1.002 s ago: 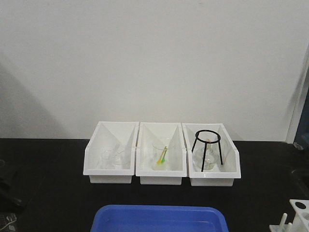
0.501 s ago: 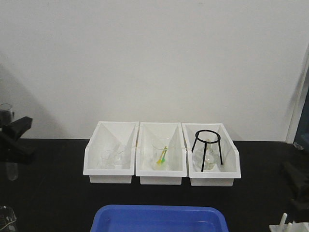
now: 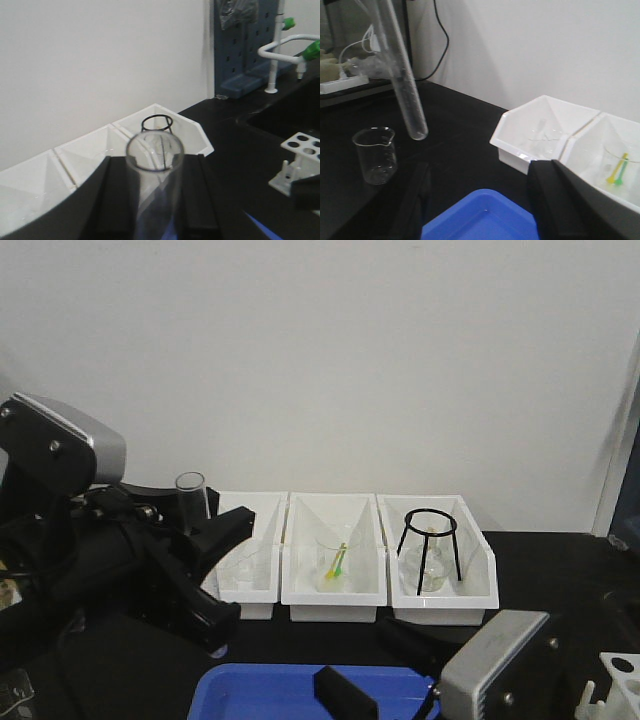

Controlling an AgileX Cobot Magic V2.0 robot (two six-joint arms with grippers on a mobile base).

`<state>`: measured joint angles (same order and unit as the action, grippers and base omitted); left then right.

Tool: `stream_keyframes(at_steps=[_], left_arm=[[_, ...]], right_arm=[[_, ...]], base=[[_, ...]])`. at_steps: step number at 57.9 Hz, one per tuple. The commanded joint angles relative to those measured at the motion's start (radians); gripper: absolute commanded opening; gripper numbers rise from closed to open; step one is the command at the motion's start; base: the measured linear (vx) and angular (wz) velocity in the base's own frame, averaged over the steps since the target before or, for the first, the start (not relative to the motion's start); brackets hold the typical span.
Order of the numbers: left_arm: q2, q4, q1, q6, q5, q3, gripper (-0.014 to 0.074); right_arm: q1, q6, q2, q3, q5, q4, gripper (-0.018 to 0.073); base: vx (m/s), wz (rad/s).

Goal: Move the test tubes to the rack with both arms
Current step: 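Carry the held tube with the left gripper toward the right gripper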

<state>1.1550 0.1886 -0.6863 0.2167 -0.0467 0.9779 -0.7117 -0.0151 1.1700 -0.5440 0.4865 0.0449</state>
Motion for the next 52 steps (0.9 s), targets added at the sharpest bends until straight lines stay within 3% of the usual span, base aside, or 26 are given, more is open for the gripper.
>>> stream_keyframes(at_steps=[1, 12, 27, 43, 52], left_arm=[[-0.019, 0.014, -0.044, -0.014, 0.079, 0.035, -0.0022], [0.016, 0.014, -0.129, -0.02, 0.075, 0.031, -0.0022], [0.095, 0.015, -0.223, -0.021, 0.092, 0.031, -0.0022], [0.132, 0.015, -0.271, -0.021, 0.112, 0.031, -0.0022], [0.132, 0.015, -0.271, -0.021, 0.111, 0.031, -0.0022]], right_arm=[[-0.035, 0.002, 0.003, -0.031, 0.131, 0.005, 0.0468], [-0.085, -0.014, 0.03, -0.032, 0.167, 0.005, 0.0468], [-0.087, -0.045, 0.04, -0.032, 0.181, 0.001, 0.0468], [-0.087, -0.044, 0.04, -0.032, 0.182, 0.0, 0.0459], [-0.087, -0.045, 0.04, -0.032, 0.182, -0.009, 0.0349]], base=[[0.0, 0.0], [0.0, 0.0], [0.0, 0.0], [0.0, 0.0], [0.0, 0.0]])
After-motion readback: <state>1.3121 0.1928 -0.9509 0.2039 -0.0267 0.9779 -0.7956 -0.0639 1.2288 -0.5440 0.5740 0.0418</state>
